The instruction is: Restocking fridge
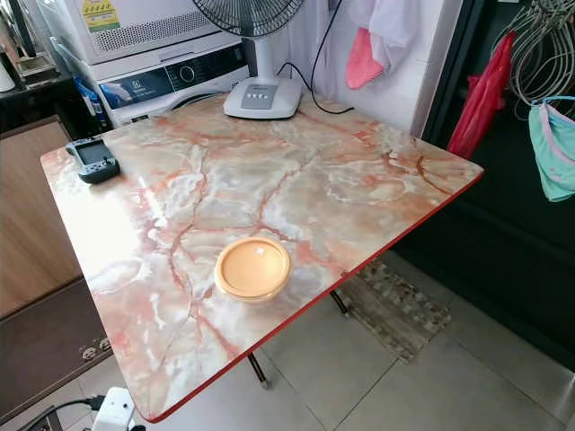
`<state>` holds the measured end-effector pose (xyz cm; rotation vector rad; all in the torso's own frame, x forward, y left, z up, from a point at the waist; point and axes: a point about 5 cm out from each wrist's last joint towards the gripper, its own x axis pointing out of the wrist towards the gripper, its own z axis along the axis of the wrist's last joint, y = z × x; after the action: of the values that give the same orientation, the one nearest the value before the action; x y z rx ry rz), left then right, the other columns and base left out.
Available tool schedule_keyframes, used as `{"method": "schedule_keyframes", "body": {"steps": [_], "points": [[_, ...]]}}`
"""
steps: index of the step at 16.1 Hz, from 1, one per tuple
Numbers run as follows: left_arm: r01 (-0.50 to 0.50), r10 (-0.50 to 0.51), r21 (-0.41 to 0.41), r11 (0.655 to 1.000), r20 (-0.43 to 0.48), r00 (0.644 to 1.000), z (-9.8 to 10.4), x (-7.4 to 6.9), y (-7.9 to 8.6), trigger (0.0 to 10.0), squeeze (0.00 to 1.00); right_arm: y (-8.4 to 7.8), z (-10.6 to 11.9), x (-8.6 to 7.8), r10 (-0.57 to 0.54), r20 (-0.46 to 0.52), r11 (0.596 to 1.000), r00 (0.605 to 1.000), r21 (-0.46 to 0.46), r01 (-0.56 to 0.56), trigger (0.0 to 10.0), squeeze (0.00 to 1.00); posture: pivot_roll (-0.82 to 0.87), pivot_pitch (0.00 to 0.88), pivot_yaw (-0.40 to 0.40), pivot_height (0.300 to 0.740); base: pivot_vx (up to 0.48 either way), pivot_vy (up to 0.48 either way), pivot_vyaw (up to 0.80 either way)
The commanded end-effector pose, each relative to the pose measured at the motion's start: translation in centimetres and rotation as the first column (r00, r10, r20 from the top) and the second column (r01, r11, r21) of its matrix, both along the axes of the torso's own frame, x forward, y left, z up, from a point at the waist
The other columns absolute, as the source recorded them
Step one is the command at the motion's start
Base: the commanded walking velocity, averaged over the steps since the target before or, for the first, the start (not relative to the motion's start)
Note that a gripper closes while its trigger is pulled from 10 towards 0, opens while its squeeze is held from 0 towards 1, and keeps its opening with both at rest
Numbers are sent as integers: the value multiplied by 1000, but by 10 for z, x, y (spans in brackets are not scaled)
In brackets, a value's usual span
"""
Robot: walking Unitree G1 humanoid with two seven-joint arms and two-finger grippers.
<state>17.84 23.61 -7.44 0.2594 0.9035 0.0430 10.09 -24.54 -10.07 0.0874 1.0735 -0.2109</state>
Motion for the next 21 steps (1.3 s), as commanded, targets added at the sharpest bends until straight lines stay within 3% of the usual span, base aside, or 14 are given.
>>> {"method": "schedule_keyframes", "body": {"steps": [1,10,21], "points": [[0,0,-7,1000,-18,1000,-1,-2,2,10000,0,-1,0,-3,-19,-2,1000,1000,4,19,10000,0,142,10,19,740,0,0,0],[-9,8,-4,1000,-63,998,-8,-17,3,10000,0,-4,1,-2,0,-1,1000,1000,3,0,10000,0,146,28,8,740,-55,0,0],[-17,16,-9,1000,-89,996,-12,-24,0,10000,0,-4,0,-3,4,-4,1000,1000,6,-4,10000,0,148,27,7,740,-256,0,0]]}}
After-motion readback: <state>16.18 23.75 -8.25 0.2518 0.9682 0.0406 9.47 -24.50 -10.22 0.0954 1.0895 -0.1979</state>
